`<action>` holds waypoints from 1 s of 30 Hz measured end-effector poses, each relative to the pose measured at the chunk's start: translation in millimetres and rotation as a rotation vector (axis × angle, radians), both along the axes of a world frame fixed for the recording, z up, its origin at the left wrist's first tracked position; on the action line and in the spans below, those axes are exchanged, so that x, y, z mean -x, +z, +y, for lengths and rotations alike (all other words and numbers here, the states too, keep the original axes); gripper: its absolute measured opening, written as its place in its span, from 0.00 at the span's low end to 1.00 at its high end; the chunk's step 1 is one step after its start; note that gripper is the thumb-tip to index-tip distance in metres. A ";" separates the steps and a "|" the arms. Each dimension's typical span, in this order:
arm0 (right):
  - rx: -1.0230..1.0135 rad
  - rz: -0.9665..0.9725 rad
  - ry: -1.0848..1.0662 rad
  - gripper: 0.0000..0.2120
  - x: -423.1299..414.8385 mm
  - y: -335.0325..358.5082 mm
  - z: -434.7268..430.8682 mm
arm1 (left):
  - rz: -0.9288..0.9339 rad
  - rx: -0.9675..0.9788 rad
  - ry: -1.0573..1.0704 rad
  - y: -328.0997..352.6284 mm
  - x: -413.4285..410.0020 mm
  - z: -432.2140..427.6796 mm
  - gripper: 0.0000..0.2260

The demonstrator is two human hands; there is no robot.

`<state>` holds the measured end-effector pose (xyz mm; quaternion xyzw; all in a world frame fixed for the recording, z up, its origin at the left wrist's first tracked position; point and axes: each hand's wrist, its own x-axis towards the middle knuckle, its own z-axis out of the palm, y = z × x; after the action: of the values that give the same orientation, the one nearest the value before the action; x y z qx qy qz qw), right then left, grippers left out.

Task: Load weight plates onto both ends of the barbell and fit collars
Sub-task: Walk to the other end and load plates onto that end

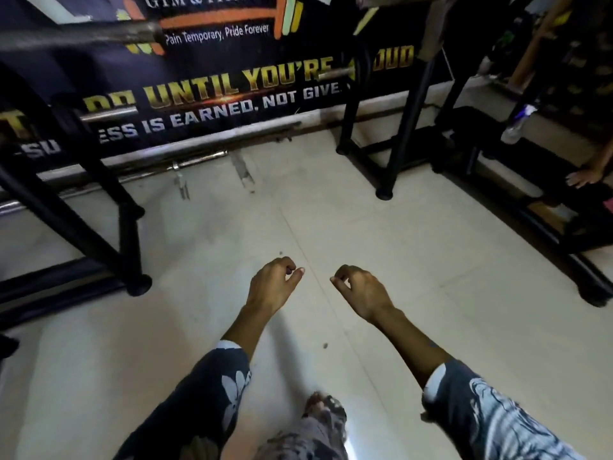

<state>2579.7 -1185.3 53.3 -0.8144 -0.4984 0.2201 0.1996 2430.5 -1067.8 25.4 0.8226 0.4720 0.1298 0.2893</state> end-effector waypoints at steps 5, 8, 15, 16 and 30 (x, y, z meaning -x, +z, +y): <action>-0.009 0.011 0.022 0.14 -71.1 16.6 133.5 | -0.002 -0.030 0.007 15.8 -67.8 119.1 0.13; 0.012 -0.004 0.068 0.14 -108.1 11.3 209.9 | 0.028 -0.048 0.007 13.9 -103.0 185.3 0.12; 0.016 -0.019 0.198 0.13 -211.7 -8.0 420.0 | 0.055 -0.079 0.092 -4.7 -195.8 372.5 0.12; 0.025 -0.019 0.211 0.12 -222.4 -8.2 442.9 | 0.078 -0.083 0.092 -4.1 -204.4 394.4 0.12; -0.089 -0.008 0.619 0.13 -250.1 -9.9 876.1 | 0.028 -0.026 0.564 -9.8 -222.2 747.3 0.12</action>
<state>2829.8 -309.1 43.4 -0.6152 -0.7327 0.2451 0.1568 2652.7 -320.5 15.6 0.6641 0.6845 0.2001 0.2246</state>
